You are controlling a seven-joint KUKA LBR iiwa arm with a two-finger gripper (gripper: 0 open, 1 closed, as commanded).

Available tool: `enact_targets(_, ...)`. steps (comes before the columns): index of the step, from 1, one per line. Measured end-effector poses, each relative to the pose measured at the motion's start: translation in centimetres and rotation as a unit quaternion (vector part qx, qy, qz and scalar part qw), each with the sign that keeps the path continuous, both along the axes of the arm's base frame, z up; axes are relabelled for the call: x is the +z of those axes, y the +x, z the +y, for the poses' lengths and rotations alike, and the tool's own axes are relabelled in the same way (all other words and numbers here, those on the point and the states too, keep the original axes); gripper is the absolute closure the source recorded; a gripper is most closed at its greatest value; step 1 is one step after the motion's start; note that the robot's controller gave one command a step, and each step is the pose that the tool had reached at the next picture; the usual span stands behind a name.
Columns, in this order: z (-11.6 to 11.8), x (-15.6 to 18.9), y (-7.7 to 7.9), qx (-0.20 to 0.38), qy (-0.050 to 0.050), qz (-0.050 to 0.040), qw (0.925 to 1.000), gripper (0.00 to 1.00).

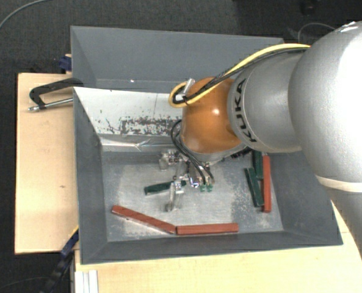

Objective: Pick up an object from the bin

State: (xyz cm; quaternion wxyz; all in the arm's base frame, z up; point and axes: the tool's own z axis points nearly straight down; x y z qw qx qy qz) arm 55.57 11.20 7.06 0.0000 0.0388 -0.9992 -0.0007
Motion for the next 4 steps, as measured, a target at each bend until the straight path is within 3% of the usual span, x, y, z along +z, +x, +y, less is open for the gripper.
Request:
enact_targets(1, 0.0, 0.0, 0.0, 0.000, 0.000, 0.0000, 1.0000, 1.00)
enact_targets(2, 0.1, 2.3, 0.2, -0.001, 0.001, -0.0041, 1.0000, 1.00)
enact_targets(4, 0.3, 7.9, 0.6, -0.001, 0.001, -0.0043, 1.0000, 1.00)
